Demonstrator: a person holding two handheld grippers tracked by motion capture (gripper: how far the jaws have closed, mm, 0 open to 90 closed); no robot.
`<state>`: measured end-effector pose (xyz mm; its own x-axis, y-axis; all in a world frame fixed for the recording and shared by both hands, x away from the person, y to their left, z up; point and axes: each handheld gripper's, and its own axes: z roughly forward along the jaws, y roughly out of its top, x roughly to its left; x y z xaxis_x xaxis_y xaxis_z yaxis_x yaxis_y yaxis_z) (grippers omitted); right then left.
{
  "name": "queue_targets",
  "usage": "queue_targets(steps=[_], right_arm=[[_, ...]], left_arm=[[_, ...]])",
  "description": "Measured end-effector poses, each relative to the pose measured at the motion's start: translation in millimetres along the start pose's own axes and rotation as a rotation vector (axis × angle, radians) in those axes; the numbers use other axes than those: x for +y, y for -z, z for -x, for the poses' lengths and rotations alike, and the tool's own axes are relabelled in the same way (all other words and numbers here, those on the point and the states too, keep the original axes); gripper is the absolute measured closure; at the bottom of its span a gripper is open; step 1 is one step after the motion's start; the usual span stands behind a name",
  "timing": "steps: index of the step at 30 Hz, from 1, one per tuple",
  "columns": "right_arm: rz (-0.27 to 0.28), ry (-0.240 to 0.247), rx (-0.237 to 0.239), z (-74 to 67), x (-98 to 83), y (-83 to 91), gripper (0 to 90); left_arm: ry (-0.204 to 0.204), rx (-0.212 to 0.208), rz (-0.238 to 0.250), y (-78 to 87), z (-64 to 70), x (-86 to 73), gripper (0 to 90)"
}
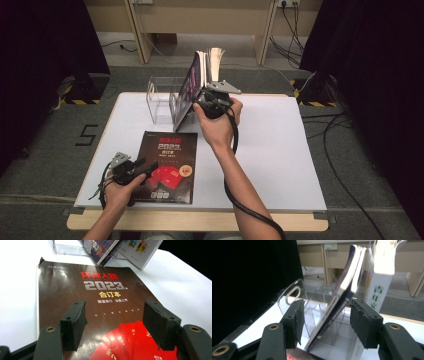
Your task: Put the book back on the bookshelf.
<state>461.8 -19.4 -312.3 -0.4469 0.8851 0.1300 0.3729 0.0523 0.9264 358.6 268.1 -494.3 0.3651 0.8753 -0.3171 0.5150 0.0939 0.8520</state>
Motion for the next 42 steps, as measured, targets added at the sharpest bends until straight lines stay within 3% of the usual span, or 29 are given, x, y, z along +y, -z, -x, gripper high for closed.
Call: queue_targets(steps=[21,42], right_arm=[[-0.086,0.01,0.037,5.9,-34.9,11.3,45.4],[-0.215,-0.022,0.076,9.4,-84.1,10.3,45.5]], left_arm=[[0.002,0.027,0.0,5.1,-3.9,3.3,30.3],[0.01,0.064,-0.032,6.5,-10.6,4.7,31.2]])
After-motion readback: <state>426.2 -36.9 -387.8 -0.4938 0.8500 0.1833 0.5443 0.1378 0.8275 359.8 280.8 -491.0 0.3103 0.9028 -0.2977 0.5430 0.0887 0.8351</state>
